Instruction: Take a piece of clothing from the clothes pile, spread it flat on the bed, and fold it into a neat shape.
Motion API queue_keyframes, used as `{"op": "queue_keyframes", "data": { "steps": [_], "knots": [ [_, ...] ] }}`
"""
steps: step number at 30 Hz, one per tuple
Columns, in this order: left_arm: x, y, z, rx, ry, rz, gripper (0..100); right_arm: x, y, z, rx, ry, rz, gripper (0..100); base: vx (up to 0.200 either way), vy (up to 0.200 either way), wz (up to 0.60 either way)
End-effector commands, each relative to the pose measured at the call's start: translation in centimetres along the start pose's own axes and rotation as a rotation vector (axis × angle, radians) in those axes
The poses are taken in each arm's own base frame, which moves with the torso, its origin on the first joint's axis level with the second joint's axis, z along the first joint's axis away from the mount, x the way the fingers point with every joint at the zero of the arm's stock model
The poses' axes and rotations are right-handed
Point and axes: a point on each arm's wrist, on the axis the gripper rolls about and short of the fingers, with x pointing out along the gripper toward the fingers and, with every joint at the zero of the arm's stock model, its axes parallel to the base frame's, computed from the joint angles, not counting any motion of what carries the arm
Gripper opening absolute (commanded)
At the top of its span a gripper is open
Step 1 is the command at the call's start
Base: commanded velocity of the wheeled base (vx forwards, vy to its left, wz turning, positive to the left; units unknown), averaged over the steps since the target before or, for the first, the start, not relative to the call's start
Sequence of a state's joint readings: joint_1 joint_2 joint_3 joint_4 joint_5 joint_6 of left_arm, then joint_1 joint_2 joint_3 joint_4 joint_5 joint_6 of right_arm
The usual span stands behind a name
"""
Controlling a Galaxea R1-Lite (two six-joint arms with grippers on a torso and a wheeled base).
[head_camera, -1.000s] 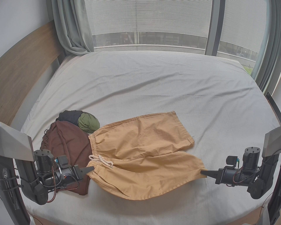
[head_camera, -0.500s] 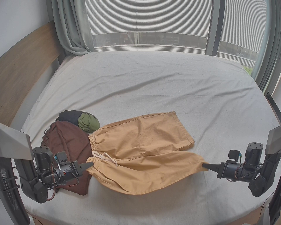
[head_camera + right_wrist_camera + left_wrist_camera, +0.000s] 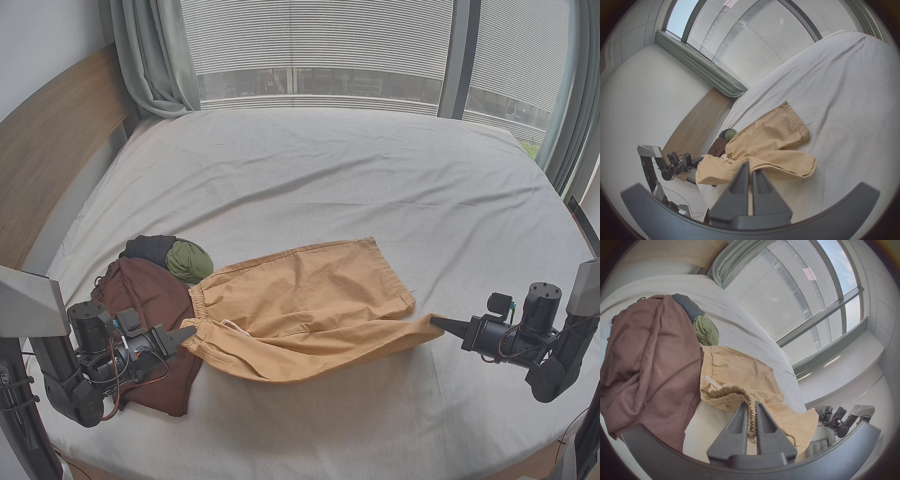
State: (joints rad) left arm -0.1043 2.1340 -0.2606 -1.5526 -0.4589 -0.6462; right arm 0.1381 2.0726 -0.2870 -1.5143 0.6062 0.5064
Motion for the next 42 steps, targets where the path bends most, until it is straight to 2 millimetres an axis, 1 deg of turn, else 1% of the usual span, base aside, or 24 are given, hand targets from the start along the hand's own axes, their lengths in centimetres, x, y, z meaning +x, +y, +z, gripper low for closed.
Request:
{"op": "queue_keyframes", "data": {
  "steps": [1, 5, 11, 13, 14, 17, 32, 39, 42],
  "knots": [
    [0.5, -0.2, 0.7, -0.017, -0.049, 0.009, 0, 1.2, -0.5, 1.7, -0.006, -0.027, 0.001, 0, 0.0, 0.0, 0.0],
    [0.8, -0.2, 1.0, -0.037, -0.076, 0.02, 0, 1.9, -0.9, 2.9, -0.003, -0.034, -0.007, 0, 0.0, 0.0, 0.0],
    [0.9, -0.4, 1.0, -0.038, -0.077, 0.017, 0, 3.0, -0.9, 4.6, 0.001, -0.049, 0.002, 0, 0.0, 0.0, 0.0],
    [0.9, -0.4, 1.0, -0.038, -0.078, 0.019, 0, 3.2, -0.8, 5.0, 0.002, -0.058, 0.009, 0, 0.0, 0.0, 0.0],
    [0.9, -0.4, 1.0, -0.049, -0.078, 0.018, 0, 3.5, -0.5, 5.6, 0.003, -0.074, 0.022, 0, 0.0, 0.0, 0.0],
    [1.1, -0.4, 1.1, -0.062, -0.085, 0.012, 0, 4.0, -0.2, 6.5, 0.002, -0.098, 0.043, 0, 0.0, 0.0, 0.0],
    [1.7, -0.3, 2.1, -0.082, -0.154, 0.032, 0, 5.6, 0.0, 9.0, -0.002, -0.101, 0.049, 0, 0.0, 0.0, 0.0],
    [2.1, -0.4, 2.5, -0.103, -0.193, 0.047, 0, 7.1, -0.3, 10.8, 0.001, -0.097, 0.044, 0, 0.0, 0.0, 0.0],
    [2.3, -0.3, 2.6, -0.102, -0.205, 0.053, 0, 7.8, -0.1, 11.9, -0.001, -0.097, 0.046, 0, 0.0, 0.0, 0.0]
  ]
}}
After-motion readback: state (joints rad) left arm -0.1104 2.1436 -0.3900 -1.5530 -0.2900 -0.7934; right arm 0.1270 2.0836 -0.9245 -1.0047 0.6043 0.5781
